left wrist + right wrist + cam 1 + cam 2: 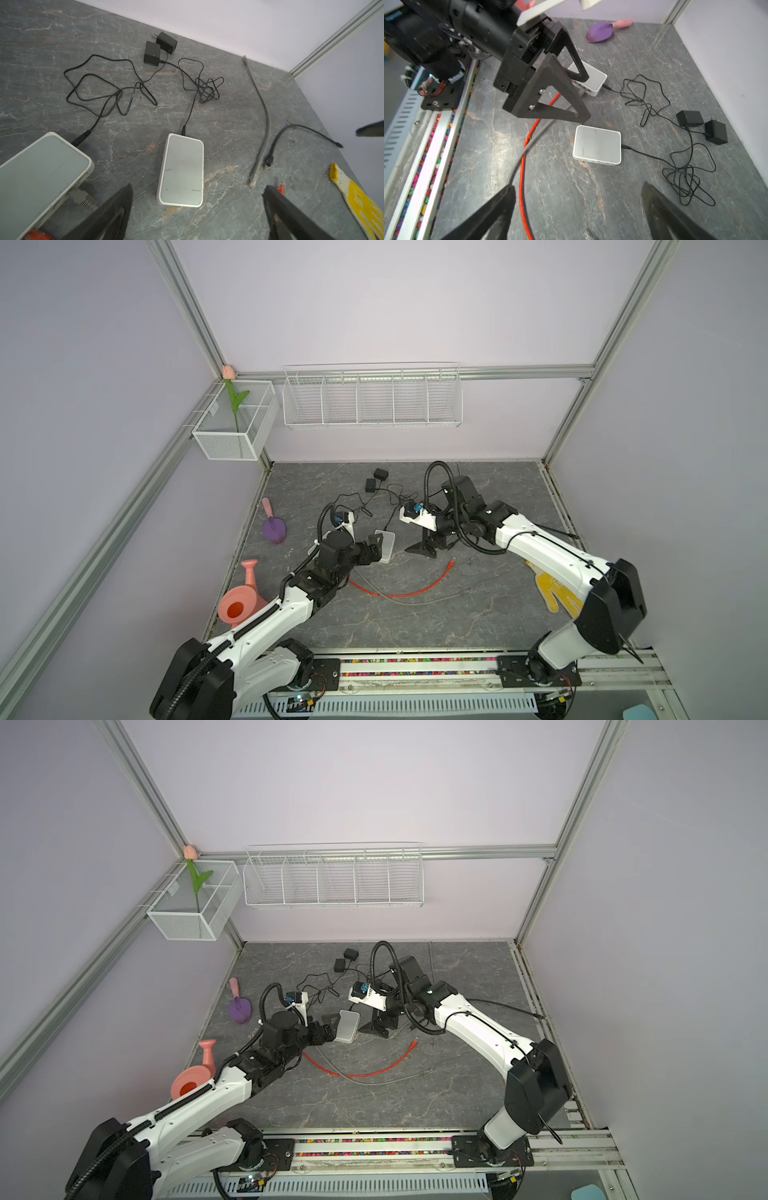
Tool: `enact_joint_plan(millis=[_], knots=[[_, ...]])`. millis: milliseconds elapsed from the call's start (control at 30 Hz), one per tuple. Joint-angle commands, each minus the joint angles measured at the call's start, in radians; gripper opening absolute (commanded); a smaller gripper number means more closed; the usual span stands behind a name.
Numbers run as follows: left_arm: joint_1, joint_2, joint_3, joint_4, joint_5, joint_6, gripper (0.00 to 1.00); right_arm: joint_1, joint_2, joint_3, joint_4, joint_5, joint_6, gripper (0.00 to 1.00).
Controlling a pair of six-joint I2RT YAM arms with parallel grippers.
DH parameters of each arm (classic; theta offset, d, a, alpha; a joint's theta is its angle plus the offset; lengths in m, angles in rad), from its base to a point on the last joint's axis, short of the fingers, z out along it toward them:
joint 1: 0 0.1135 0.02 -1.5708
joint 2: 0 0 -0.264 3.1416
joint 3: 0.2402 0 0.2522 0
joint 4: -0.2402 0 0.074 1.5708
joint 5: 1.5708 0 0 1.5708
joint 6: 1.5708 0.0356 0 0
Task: Insert the plug into the switch port
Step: 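Release the router with the left gripper while right gripper reaches toward the grey cable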
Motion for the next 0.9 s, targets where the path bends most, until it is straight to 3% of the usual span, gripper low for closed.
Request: enact_joint_plan(millis=[0,167,267,467,533,867], knots=[[0.027,0.07,0.029,-0.013,0.028,-0.039,0.96,-0.022,0.043,0.042,-0.187,0.055,-0.153,0.95],[0.09,0.159,0.044,0.023,0.133,-0.095,0.93,-0.06,0.111,0.077,-0.269,0.126,-0.216,0.87],[0.095,0.174,0.039,0.029,0.138,-0.103,0.93,-0.06,0.14,0.083,-0.296,0.151,-0.278,0.79],[0.095,0.192,0.037,0.04,0.151,-0.101,0.93,-0.056,0.212,0.071,-0.251,0.308,-0.338,0.71],[0.095,0.199,0.044,0.035,0.15,-0.096,0.92,-0.057,0.235,0.066,-0.226,0.364,-0.348,0.69],[0.097,0.248,0.083,0.015,0.139,-0.099,0.92,-0.053,0.322,0.03,-0.105,0.433,-0.339,0.64]])
